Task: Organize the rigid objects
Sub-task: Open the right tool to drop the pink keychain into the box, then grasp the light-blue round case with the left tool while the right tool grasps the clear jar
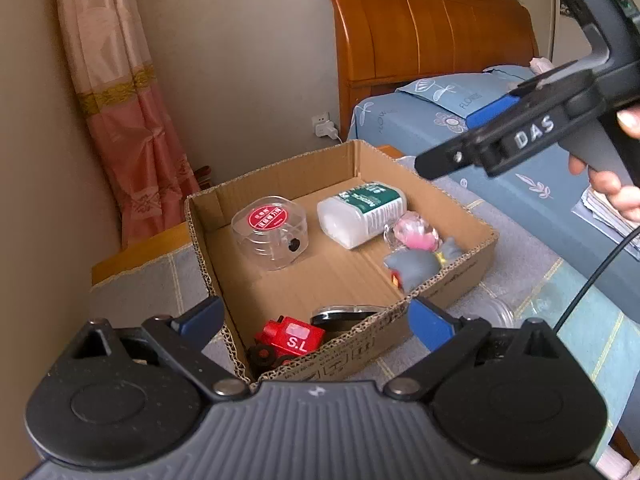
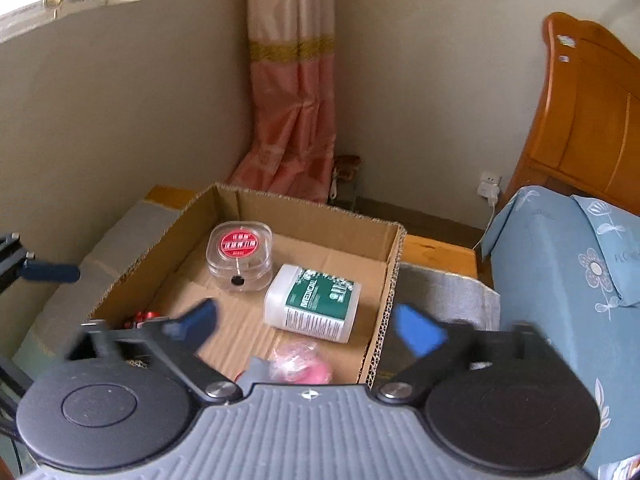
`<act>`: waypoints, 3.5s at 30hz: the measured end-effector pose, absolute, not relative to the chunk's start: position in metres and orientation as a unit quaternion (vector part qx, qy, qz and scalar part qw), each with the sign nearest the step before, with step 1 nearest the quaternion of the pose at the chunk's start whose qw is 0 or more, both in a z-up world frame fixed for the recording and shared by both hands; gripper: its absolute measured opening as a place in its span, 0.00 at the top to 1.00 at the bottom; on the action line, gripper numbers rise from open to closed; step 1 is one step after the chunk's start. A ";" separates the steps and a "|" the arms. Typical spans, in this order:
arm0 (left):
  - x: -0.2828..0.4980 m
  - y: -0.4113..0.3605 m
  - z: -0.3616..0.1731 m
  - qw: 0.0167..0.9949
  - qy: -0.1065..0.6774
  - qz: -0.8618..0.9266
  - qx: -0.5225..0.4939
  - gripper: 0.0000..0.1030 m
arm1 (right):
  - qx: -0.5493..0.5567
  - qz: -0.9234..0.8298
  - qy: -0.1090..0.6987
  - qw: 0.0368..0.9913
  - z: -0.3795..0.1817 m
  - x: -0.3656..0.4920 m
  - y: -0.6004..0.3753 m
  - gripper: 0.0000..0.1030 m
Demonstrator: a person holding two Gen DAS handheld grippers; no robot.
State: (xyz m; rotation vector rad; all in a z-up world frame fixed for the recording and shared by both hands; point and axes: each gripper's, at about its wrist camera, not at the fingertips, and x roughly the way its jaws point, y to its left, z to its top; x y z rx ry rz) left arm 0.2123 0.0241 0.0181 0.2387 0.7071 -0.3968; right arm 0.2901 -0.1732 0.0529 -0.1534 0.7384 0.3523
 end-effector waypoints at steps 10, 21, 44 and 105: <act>0.184 0.025 0.022 0.922 0.330 -0.177 0.093 0.04 | -0.071 0.141 0.365 0.917 0.057 0.260 -0.182 0.00; 0.140 0.024 0.010 0.940 0.315 -0.112 0.070 0.01 | -0.037 0.087 0.366 0.926 0.019 0.196 -0.192 0.00; 0.132 0.011 -0.041 0.928 0.363 -0.066 0.058 0.01 | 0.013 -0.007 0.385 0.923 -0.053 0.182 -0.194 0.00; 0.153 0.025 -0.087 0.910 0.389 -0.131 0.056 0.34 | -0.032 0.025 0.377 0.925 -0.088 0.152 -0.231 0.00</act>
